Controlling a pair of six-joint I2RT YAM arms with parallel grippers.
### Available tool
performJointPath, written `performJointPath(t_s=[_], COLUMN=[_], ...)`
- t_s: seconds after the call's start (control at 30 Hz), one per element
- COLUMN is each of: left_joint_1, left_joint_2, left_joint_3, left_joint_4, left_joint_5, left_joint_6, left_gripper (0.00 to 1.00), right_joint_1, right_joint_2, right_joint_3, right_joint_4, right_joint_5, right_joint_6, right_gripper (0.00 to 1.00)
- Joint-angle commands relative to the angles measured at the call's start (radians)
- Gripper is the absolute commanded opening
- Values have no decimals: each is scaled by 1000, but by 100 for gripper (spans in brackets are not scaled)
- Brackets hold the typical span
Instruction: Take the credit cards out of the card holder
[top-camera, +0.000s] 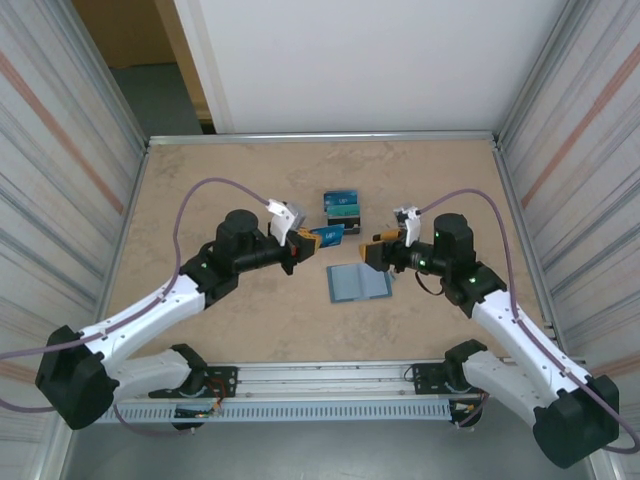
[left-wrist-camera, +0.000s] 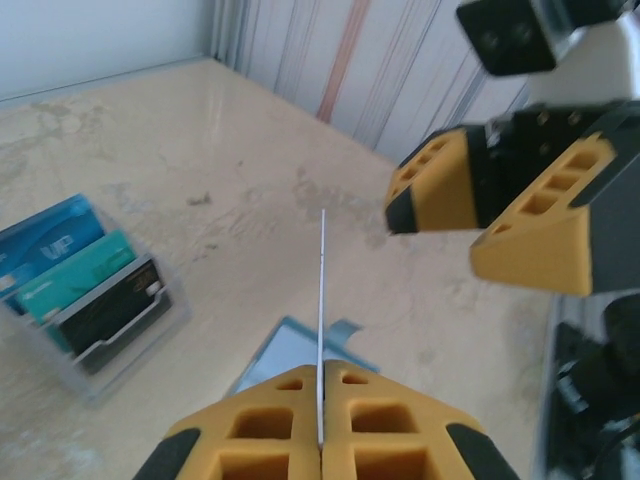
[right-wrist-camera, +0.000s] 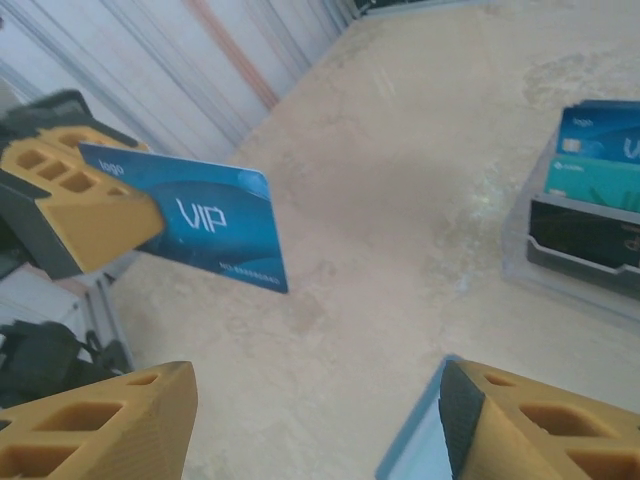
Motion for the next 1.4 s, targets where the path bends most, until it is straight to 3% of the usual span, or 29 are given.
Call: performJointPath(t_s=[0.0, 0.2, 0.4, 0.6, 0.77, 0.83, 0.9, 1.07, 1.2, 1.37], left_joint_1=[15, 33, 36, 38, 40, 48, 60, 72, 69, 58], left_joint_2=[-9, 10, 25, 41, 47, 43, 33, 17, 41, 107], left_joint_3=[-10, 2, 8, 11, 24, 37, 62, 233, 370, 504], left_joint_4=[152, 203, 209, 234, 227, 195, 119, -291, -537, -703], left_joint_5=[104, 248, 313, 324, 315, 314, 314, 274, 192, 198], left_joint_6=[-161, -202, -191, -199, -184, -157, -104, 194, 373, 516], left_gripper=[0, 0, 0, 0, 0, 9, 25, 59, 66, 68], right_joint_1=[27, 53, 56, 67, 87, 94, 96, 99, 99, 100], right_joint_2=[22, 81, 102, 105, 105, 105, 105, 74, 49, 35], right_joint_3=[9, 71, 81, 99, 125, 136, 151, 188, 206, 210], right_joint_4=[144, 151, 224, 227, 159, 116, 66, -81, -185, -248], right_joint_5=[-66, -117, -186, -246, -257, -246, -229, -186, -159, -160], right_joint_6=[74, 55, 68, 55, 9, -17, -45, -116, -165, -195], right_gripper=[65, 64, 55, 35, 2, 0, 0, 0, 0, 0])
